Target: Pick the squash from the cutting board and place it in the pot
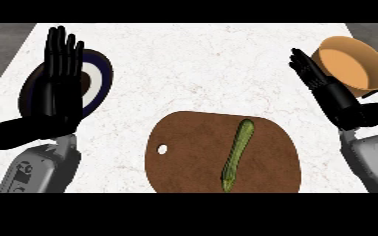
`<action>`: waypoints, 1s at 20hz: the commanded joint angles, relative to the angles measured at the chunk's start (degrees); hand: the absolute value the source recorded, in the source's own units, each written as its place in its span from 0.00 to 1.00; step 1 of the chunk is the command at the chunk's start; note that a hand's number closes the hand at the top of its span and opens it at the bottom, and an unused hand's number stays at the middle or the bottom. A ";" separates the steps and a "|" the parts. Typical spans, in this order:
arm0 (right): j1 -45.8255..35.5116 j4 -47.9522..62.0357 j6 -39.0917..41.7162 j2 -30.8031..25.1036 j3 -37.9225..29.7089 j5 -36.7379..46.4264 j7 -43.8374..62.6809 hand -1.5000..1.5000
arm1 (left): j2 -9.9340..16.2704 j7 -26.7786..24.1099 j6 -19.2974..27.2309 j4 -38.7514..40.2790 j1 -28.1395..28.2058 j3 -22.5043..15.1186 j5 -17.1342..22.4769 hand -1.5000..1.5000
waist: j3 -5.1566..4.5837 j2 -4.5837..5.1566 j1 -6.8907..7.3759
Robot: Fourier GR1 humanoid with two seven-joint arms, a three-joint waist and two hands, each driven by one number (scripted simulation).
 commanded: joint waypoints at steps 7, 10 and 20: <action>-7.78 -4.18 11.88 -19.44 -6.50 8.15 -4.74 1.00 | 3.05 4.48 -3.20 6.20 2.50 0.83 0.29 0.50 | -0.50 -0.52 -1.91; 5.34 4.09 5.64 -9.98 -9.45 7.72 -17.93 0.00 | 6.98 7.12 -8.16 5.27 1.86 4.95 4.56 0.50 | 0.81 0.54 -0.89; 13.40 -7.71 6.43 -15.43 -7.86 20.17 -28.43 0.00 | 5.35 7.26 -9.91 8.04 0.47 5.37 3.16 0.50 | 0.66 0.20 -1.16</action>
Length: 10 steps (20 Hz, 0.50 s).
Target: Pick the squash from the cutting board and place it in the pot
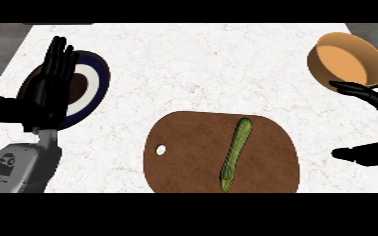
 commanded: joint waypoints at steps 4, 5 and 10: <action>2.99 -11.67 -0.22 -5.72 4.45 10.65 10.27 0.00 | -1.85 -1.95 -0.05 0.99 1.60 -0.62 -1.74 0.50 | -0.11 -0.10 0.07; 3.01 -13.46 0.25 -6.57 5.64 12.28 13.03 0.00 | -0.24 1.50 -0.34 0.29 -0.91 0.54 -0.65 0.50 | -0.10 -0.15 0.04; 2.93 -27.01 3.90 -5.60 7.34 12.86 28.83 0.00 | -1.27 -1.66 -2.54 1.38 1.39 0.89 -1.09 0.50 | -0.10 -0.09 0.05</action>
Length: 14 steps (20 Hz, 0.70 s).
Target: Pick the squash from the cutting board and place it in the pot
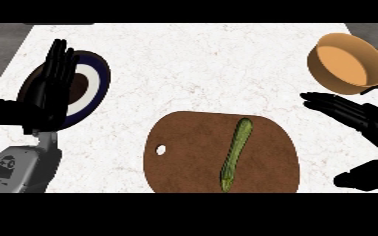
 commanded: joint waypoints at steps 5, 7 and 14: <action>-1.22 -11.06 2.93 6.86 9.11 8.84 21.24 0.00 | -1.23 2.64 -0.01 -0.08 -2.77 0.07 -1.63 0.50 | 0.05 0.13 0.39; -5.24 -7.98 4.73 10.34 10.11 10.49 24.87 0.00 | -1.93 0.30 -1.39 3.38 -3.45 1.00 -1.84 0.50 | 0.04 0.26 0.57; -0.98 -5.82 9.90 14.17 8.43 14.36 22.65 0.00 | -3.23 -0.22 -3.69 1.07 0.21 2.23 -3.62 0.50 | 0.07 0.19 0.43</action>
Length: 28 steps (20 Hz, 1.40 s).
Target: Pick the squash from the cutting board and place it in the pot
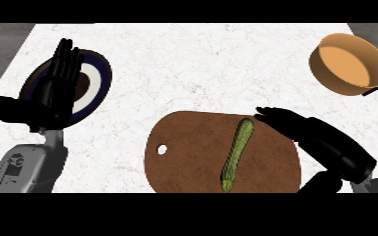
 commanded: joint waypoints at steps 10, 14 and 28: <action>7.51 0.79 -2.86 9.07 2.07 14.09 -7.36 0.00 | -1.57 -0.49 -4.84 -2.33 4.08 3.41 -1.47 0.50 | 0.02 -0.04 -0.17; 3.15 4.47 -1.39 13.61 1.35 17.80 -4.01 0.00 | -3.03 5.05 -2.41 -7.51 3.25 2.71 -3.06 0.50 | 0.02 -0.07 0.06; -0.28 19.25 -6.28 23.21 2.59 28.67 -7.69 0.00 | -5.73 5.59 -3.45 -6.42 1.76 3.91 -5.65 0.50 | 0.03 0.00 0.12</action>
